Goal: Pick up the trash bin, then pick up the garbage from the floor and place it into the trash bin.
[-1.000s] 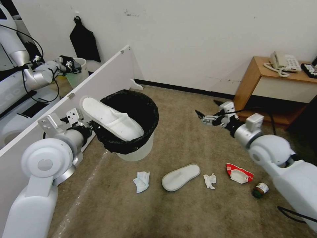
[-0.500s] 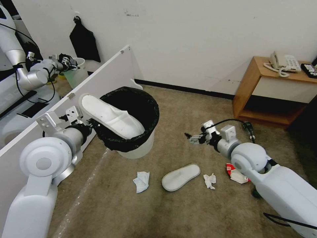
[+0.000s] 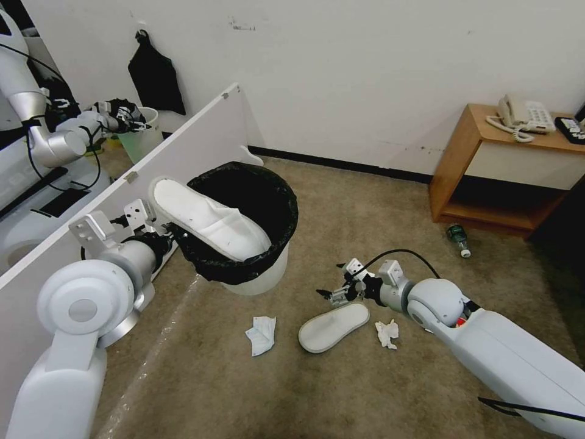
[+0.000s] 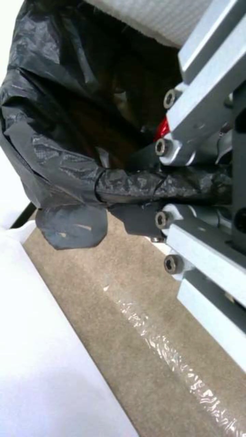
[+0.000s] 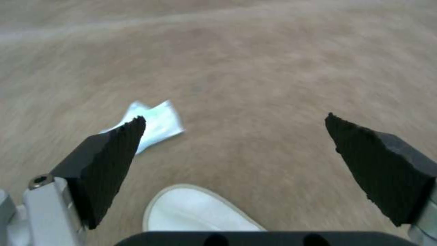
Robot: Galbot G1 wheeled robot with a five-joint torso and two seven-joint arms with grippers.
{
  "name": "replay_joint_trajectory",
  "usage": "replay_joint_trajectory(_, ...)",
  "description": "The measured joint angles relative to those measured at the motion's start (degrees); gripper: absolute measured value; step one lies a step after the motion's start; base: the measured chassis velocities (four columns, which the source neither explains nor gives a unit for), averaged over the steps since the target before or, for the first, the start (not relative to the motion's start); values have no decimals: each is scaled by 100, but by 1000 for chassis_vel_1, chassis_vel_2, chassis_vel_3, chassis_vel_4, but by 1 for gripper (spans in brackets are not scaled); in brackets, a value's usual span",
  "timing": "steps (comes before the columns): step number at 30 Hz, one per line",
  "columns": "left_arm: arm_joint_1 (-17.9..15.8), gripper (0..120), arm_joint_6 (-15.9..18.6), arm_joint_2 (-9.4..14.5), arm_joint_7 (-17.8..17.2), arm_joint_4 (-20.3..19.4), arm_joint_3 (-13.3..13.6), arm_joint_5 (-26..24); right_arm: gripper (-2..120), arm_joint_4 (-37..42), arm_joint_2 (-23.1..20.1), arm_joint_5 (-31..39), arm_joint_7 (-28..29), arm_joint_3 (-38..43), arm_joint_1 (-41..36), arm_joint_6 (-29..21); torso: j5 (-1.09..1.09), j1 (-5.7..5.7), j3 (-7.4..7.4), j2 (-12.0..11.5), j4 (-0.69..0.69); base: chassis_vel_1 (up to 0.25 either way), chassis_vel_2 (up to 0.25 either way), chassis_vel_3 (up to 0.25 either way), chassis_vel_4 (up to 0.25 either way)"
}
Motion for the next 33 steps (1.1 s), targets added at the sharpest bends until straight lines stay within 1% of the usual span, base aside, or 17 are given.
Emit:
replay_joint_trajectory(1,15,5,-1,-7,16,-12,0,15,100,-196,61,-311,-490,13,44,216,0,0,0,0,0,0,0,0,0)
replay_joint_trajectory(2,15,5,-1,-7,16,-12,0,15,100,-196,61,-311,-490,13,44,216,0,0,0,0,0,0,0,0,0)
replay_joint_trajectory(4,30,5,-2,-18,24,-28,1,29,100,-565,158,-779,-1301,102,121,669,-1,0,0,0,-1,0,0,0,0)
replay_joint_trajectory(5,30,5,-2,-18,24,-28,1,29,100,-565,158,-779,-1301,102,121,669,-1,0,0,0,-1,0,0,0,0)
replay_joint_trajectory(6,33,5,-3,-18,31,-30,1,38,100,-766,225,-931,-1649,153,161,956,0,0,0,0,-1,0,0,0,0)
replay_joint_trajectory(7,33,5,-3,-18,31,-30,1,38,100,-766,225,-931,-1649,153,161,956,0,0,0,0,-1,0,0,0,0)
replay_joint_trajectory(8,34,5,-3,-18,35,-30,1,44,100,-912,279,-1131,-1928,214,200,1124,1,0,0,0,-1,0,0,0,0)
replay_joint_trajectory(10,34,5,-3,-20,36,-30,1,46,100,-987,305,-1201,-2050,236,226,1250,-1,0,0,0,-1,0,0,0,0)
replay_joint_trajectory(12,24,5,-4,-42,42,-23,20,62,100,-1188,389,-1322,-2415,248,309,1532,1,0,0,0,0,0,0,0,0)
replay_joint_trajectory(13,24,5,-4,-42,42,-23,20,62,100,-1188,389,-1322,-2415,248,309,1532,1,0,0,0,0,0,0,0,0)
replay_joint_trajectory(19,5,5,-4,-71,83,45,62,119,100,-1598,565,-1567,-2992,226,401,1971,0,0,0,0,0,0,0,0,0)
replay_joint_trajectory(23,0,5,-4,-60,98,66,62,126,100,-1864,656,-1600,-3088,186,415,2192,-1,0,0,0,-1,0,0,0,0)
replay_joint_trajectory(25,-2,5,-4,-56,107,89,65,135,100,-2265,795,-1614,-3118,168,430,2428,1,0,0,0,0,0,0,0,0)
replay_joint_trajectory(26,-2,5,-4,-56,107,89,65,135,100,-2265,795,-1614,-3118,168,430,2428,1,0,0,0,0,0,0,0,0)
replay_joint_trajectory(29,-2,5,-4,-52,119,115,65,144,100,-2670,904,-1617,-3146,169,429,2614,0,0,0,0,-1,0,0,0,0)
replay_joint_trajectory(31,-2,5,-4,-52,119,115,65,144,100,-2670,904,-1617,-3146,169,429,2614,0,0,0,0,-1,0,0,0,0)
replay_joint_trajectory(33,0,5,-4,-54,148,127,65,154,100,-3059,957,-1539,-3136,261,383,2784,0,0,0,0,-1,0,0,0,0)
